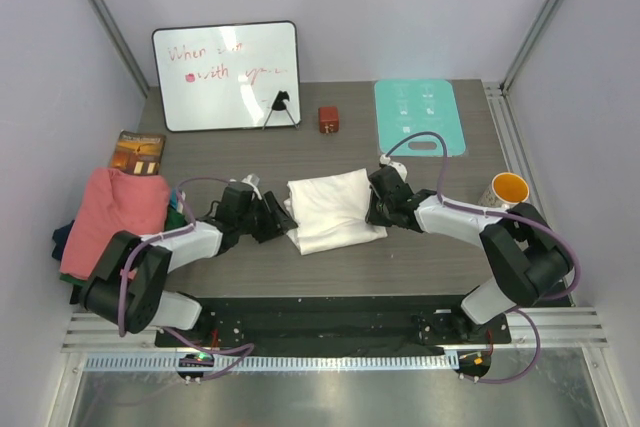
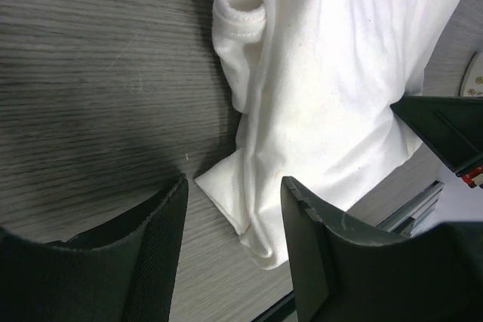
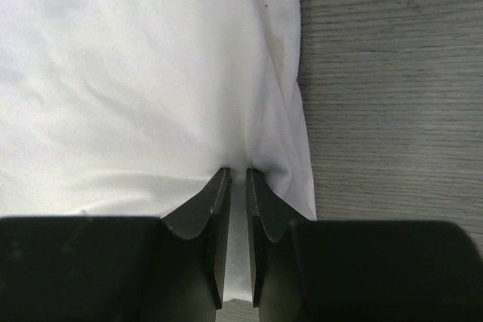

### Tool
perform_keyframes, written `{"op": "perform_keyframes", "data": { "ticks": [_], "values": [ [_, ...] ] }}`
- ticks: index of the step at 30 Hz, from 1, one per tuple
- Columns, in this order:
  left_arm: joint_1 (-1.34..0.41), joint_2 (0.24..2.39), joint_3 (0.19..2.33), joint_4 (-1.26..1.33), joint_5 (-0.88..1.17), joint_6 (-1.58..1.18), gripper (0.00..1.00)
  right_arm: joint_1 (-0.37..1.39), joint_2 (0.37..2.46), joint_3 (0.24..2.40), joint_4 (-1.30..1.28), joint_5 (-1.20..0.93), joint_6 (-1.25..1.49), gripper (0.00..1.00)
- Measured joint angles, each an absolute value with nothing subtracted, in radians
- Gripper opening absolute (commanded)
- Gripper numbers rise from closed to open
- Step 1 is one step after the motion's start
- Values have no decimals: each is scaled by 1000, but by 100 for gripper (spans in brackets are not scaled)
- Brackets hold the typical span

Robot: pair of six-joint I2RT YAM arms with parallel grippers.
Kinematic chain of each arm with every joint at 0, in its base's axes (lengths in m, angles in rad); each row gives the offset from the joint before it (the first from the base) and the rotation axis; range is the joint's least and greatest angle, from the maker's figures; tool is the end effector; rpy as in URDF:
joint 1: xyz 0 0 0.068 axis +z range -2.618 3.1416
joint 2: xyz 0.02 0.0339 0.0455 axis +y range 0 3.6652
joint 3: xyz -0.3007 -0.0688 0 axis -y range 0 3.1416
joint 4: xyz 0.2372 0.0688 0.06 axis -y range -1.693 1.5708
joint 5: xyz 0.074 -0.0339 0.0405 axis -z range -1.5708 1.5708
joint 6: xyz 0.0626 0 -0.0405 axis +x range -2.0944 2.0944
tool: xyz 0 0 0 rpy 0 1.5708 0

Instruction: Fold and stack the t-shirts

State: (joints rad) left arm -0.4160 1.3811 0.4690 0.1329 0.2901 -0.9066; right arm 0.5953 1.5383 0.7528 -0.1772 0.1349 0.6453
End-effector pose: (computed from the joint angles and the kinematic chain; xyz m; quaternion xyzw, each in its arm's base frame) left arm 0.2226 -0.1179 0.1638 -0.1677 0.8992 -0.3395 0.2192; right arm 0.2515 0.1602 0.1771 0.0440 0.9512 0.1213 0.2804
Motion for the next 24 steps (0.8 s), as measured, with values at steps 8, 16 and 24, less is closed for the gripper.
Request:
{"op": "perform_keyframes", "data": {
  "ticks": [8,16,24],
  "values": [
    [-416,1528,504,307,375,-920,52,593,1546,760,-179,126,639,20],
    [-447,1711,601,472,415,-938,49,591,1550,764,-180,115,630,20],
    [-544,1805,666,565,369,-957,44,589,1555,770,-184,105,630,20]
  ]
}}
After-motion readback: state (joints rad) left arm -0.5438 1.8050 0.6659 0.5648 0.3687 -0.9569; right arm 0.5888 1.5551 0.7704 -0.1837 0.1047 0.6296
